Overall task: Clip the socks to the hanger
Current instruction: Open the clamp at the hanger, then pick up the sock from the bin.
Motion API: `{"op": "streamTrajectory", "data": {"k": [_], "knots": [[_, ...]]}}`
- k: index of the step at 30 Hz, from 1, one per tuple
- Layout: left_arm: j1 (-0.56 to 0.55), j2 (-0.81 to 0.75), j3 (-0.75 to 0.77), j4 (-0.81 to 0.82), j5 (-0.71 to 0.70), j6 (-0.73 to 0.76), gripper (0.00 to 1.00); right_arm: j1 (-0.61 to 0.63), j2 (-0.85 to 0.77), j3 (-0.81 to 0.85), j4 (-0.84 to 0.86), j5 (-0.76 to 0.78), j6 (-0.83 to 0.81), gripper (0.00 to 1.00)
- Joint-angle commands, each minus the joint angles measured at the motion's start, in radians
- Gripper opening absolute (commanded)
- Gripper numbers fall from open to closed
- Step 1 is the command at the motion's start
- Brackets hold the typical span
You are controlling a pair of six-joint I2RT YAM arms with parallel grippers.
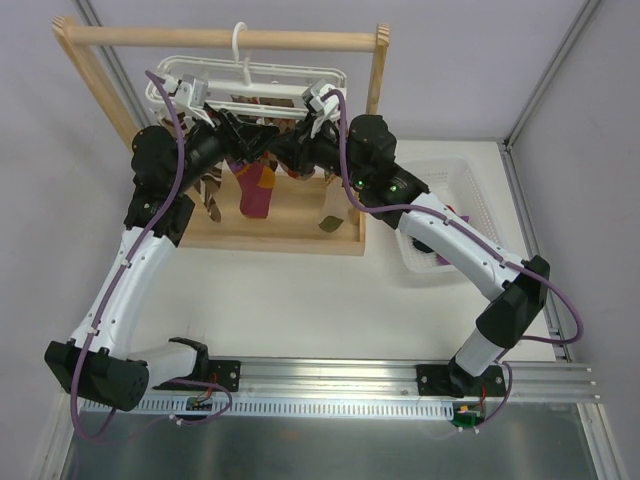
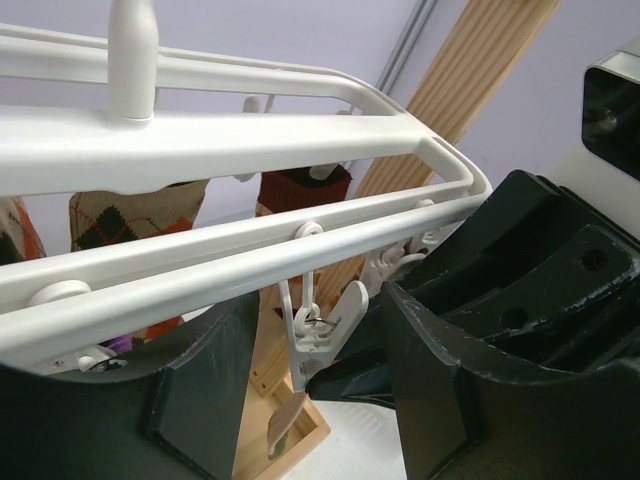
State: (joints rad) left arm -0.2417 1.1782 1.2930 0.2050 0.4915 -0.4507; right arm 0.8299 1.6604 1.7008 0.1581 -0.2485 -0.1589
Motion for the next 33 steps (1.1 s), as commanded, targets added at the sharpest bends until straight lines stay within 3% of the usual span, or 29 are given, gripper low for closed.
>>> {"op": "streamTrajectory", "data": {"k": [1,8,13,15,17,23,29,33], "knots": [[-0.016,-0.002,-0.003,0.053,-0.037,0.035,0.51,0.009,-0.042,0.046,-0.009,-0.011,-0.005,0.13],[-0.019,0.000,0.003,0.069,-0.060,0.018,0.41,0.012,-0.045,0.045,-0.019,-0.009,-0.011,0.12],[-0.021,0.009,-0.001,0.071,-0.060,0.009,0.26,0.014,-0.045,0.059,-0.041,-0.003,-0.007,0.13],[-0.021,0.009,-0.003,0.071,-0.065,0.009,0.21,0.014,-0.047,0.072,-0.069,0.005,-0.005,0.19],[-0.021,0.008,-0.012,0.071,-0.088,0.003,0.17,0.017,-0.062,0.079,-0.104,0.018,-0.004,0.35],[-0.021,0.000,-0.032,0.074,-0.119,-0.019,0.10,0.017,-0.128,0.134,-0.274,0.041,0.007,0.55],[-0.021,-0.011,-0.054,0.077,-0.126,-0.023,0.08,0.012,-0.260,0.068,-0.431,0.061,0.024,0.66],[-0.021,-0.025,-0.067,0.076,-0.131,-0.023,0.08,-0.006,-0.399,-0.039,-0.523,0.157,0.038,0.70]]}}
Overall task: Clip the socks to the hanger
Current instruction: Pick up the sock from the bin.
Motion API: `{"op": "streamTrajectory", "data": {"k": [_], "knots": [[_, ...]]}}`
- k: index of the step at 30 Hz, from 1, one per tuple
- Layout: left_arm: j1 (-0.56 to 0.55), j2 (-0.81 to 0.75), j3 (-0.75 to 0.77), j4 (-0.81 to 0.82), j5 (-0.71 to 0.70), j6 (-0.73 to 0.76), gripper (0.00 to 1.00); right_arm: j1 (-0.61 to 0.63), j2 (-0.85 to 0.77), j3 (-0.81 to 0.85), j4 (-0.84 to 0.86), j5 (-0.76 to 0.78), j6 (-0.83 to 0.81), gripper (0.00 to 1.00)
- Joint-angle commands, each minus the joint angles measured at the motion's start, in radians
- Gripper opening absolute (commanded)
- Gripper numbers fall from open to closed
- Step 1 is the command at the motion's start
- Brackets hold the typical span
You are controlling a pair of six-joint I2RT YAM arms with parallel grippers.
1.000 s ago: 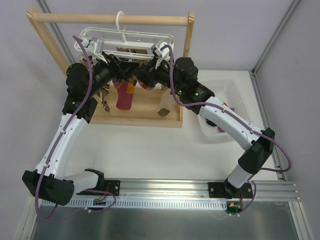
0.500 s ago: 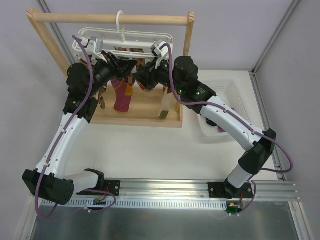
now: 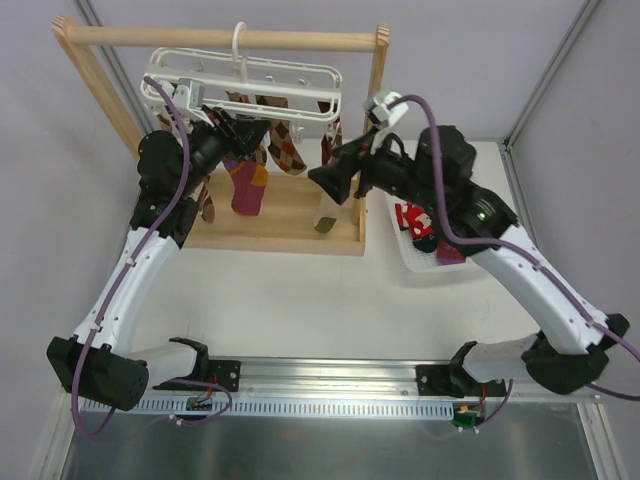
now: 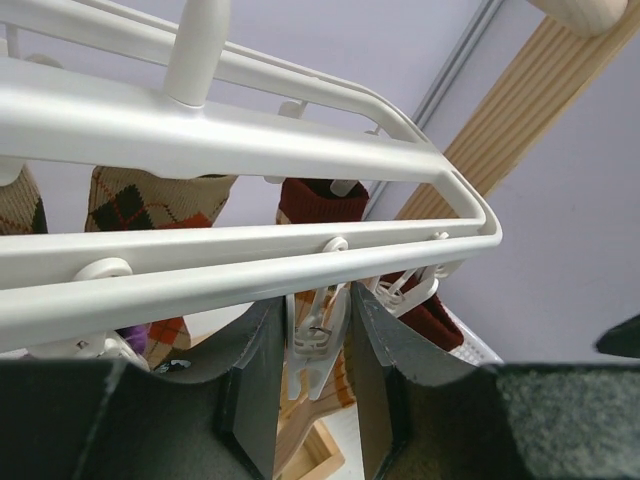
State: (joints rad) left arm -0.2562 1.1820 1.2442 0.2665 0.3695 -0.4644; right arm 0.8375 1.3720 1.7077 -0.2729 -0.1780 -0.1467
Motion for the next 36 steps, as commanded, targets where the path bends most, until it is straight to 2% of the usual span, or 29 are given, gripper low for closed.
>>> {"op": "streamTrajectory", "data": {"k": [1,6,11,15,17,20,21,23,26,27,29,31,34,36], "knots": [[-0.006,-0.031,-0.020,0.013,-0.009,-0.011,0.08,-0.020,-0.179,-0.118,-0.100,0.122,0.019,0.71],[-0.006,-0.045,-0.023,0.004,-0.003,-0.025,0.07,-0.089,-0.390,-0.319,-0.181,0.413,0.030,0.79],[-0.006,-0.062,-0.028,-0.007,-0.006,-0.028,0.07,-0.300,-0.520,-0.527,-0.230,0.454,0.134,0.81],[-0.006,-0.067,-0.026,-0.015,-0.006,-0.033,0.07,-0.403,-0.518,-0.592,-0.259,0.474,0.136,0.82],[-0.006,-0.065,-0.025,-0.018,-0.004,-0.033,0.07,-0.510,-0.507,-0.623,-0.230,0.477,0.121,0.82],[-0.006,-0.071,-0.029,-0.018,-0.001,-0.031,0.08,-0.708,-0.459,-0.724,-0.128,0.364,0.125,0.81],[-0.006,-0.071,-0.032,-0.018,-0.004,-0.028,0.08,-0.757,-0.411,-0.752,-0.112,0.265,0.142,0.80],[-0.006,-0.074,-0.032,-0.023,-0.006,-0.022,0.07,-0.866,-0.361,-0.769,-0.066,0.186,0.162,0.76],[-0.006,-0.084,-0.034,-0.024,-0.012,-0.008,0.08,-0.894,-0.283,-0.783,0.019,0.080,0.023,0.70],[-0.006,-0.085,-0.035,-0.024,-0.011,-0.007,0.08,-0.894,-0.269,-0.790,0.052,0.005,-0.131,0.68],[-0.006,-0.084,-0.034,-0.023,-0.012,-0.006,0.08,-0.894,-0.260,-0.861,0.166,-0.080,-0.261,0.70],[-0.006,-0.079,-0.029,-0.024,-0.006,-0.008,0.08,-0.935,-0.228,-0.866,0.192,-0.046,-0.267,0.71],[-0.006,-0.073,-0.026,-0.023,0.002,-0.006,0.09,-1.005,-0.157,-0.835,0.218,-0.138,-0.295,0.70],[-0.006,-0.071,-0.031,-0.020,0.000,-0.005,0.09,-1.009,-0.074,-0.778,0.166,-0.170,-0.335,0.69]]}}
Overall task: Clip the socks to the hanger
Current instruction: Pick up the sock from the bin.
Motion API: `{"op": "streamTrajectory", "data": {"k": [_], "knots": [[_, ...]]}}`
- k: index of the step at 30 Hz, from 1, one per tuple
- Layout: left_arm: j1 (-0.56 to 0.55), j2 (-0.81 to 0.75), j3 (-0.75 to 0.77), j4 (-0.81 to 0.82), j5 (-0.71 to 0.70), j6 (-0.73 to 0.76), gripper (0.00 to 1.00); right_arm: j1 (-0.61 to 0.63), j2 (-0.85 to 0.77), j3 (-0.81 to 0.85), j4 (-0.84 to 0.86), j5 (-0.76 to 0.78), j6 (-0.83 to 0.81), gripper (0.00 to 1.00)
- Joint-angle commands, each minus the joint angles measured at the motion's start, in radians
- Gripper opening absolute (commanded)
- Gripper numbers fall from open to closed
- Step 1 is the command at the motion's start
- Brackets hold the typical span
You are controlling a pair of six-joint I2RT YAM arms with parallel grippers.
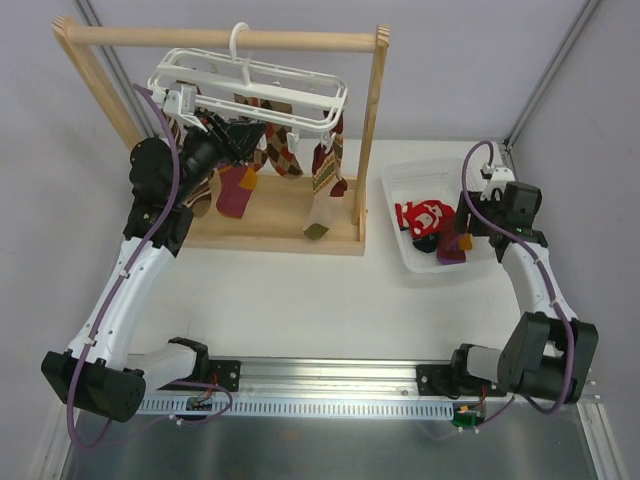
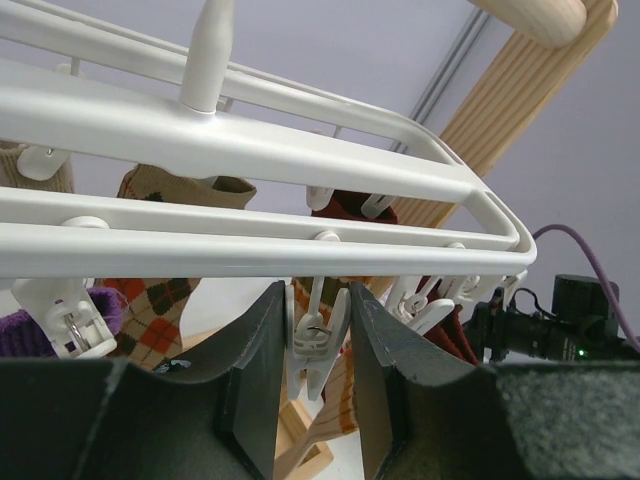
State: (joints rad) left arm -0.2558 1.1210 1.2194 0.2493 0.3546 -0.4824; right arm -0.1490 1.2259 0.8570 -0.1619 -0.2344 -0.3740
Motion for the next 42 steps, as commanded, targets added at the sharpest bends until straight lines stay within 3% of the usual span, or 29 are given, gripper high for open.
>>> {"op": "streamTrajectory", "data": {"k": [1,6,12,18,20,21,23,28,29,36,42], "knots": [[-0.007,-0.009,-0.008,0.002,0.014,0.014,0.09,-0.023,0.099,0.083,0.041,-0.118,-0.129,0.71],[-0.007,0.002,0.005,0.011,0.015,0.007,0.09,-0.023,0.211,0.096,0.045,-0.125,-0.143,0.71],[-0.007,0.019,0.020,0.011,0.023,0.010,0.09,-0.023,0.256,0.086,0.061,-0.111,-0.118,0.61],[-0.007,0.010,0.012,0.013,0.012,0.014,0.10,-0.023,0.250,0.122,-0.002,-0.112,-0.106,0.38],[-0.007,0.003,0.012,0.011,0.012,0.015,0.10,-0.023,0.242,0.129,-0.046,-0.109,-0.115,0.41],[-0.007,0.002,0.014,0.011,0.014,0.015,0.10,-0.023,0.238,0.128,-0.053,-0.109,-0.120,0.48],[-0.007,-0.001,0.017,0.013,0.015,0.015,0.10,-0.023,0.233,0.107,-0.044,-0.103,-0.121,0.53],[-0.007,-0.007,0.019,0.013,0.017,0.018,0.10,-0.020,0.297,0.132,-0.044,-0.092,-0.134,0.52],[-0.007,-0.007,0.019,0.013,0.015,0.019,0.11,-0.021,0.310,0.140,-0.059,-0.089,-0.137,0.50],[-0.007,-0.004,0.026,0.011,0.014,0.018,0.11,-0.021,0.268,0.134,-0.082,-0.103,-0.125,0.02],[-0.007,-0.010,0.031,0.011,0.024,0.010,0.11,0.012,0.075,0.200,-0.156,-0.129,-0.022,0.01]]}}
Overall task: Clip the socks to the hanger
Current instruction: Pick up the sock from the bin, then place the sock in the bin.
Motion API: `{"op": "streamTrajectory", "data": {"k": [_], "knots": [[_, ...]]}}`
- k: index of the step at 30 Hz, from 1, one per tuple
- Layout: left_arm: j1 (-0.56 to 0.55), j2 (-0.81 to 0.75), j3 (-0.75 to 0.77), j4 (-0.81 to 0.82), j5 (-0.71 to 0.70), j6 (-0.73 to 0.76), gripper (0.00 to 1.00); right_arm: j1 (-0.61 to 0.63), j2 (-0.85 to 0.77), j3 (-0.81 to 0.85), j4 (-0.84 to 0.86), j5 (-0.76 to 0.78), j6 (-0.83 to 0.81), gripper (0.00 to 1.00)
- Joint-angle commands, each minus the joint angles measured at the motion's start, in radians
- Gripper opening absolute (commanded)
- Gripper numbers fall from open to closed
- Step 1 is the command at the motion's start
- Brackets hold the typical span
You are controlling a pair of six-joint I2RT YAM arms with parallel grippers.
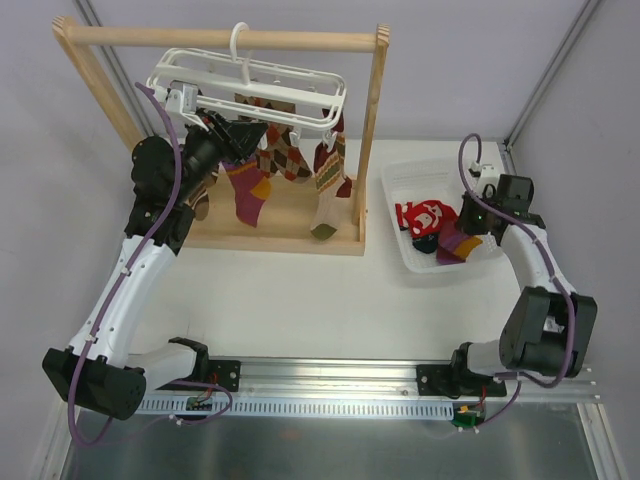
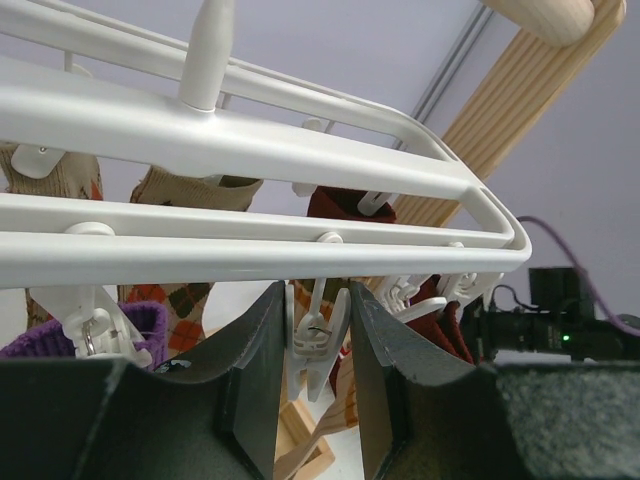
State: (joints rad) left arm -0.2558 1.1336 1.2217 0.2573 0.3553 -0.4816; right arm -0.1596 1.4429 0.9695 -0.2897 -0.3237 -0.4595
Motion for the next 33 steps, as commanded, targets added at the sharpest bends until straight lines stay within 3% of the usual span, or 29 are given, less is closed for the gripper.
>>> {"op": "streamTrajectory", "data": {"k": [1,9,16,21,25,27,29,33], "knots": [[-0.007,-0.029,0.025,0.003,0.024,0.009,0.11,0.028,-0.198,0.110,-0.034,-0.034,0.080,0.01],[-0.007,-0.063,0.007,0.016,0.028,-0.014,0.10,0.109,-0.343,0.179,-0.094,0.152,0.296,0.01],[-0.007,-0.084,-0.004,0.020,0.033,-0.029,0.10,0.121,-0.404,0.002,0.112,0.083,0.661,0.01],[-0.007,-0.090,-0.008,0.020,0.036,-0.034,0.11,0.158,-0.308,-0.017,0.164,0.156,0.708,0.01],[-0.007,-0.092,-0.011,0.020,0.030,-0.031,0.11,0.158,-0.121,0.078,0.214,0.150,0.771,0.01],[-0.007,-0.086,-0.011,0.019,0.027,-0.029,0.10,0.201,-0.057,0.124,0.219,0.179,0.780,0.06],[-0.007,-0.081,-0.010,0.016,0.021,-0.028,0.10,0.222,0.029,0.184,0.225,0.241,0.769,0.22],[-0.007,-0.067,-0.007,0.008,0.011,-0.018,0.11,0.224,0.154,0.326,0.150,0.253,0.661,0.42]]}}
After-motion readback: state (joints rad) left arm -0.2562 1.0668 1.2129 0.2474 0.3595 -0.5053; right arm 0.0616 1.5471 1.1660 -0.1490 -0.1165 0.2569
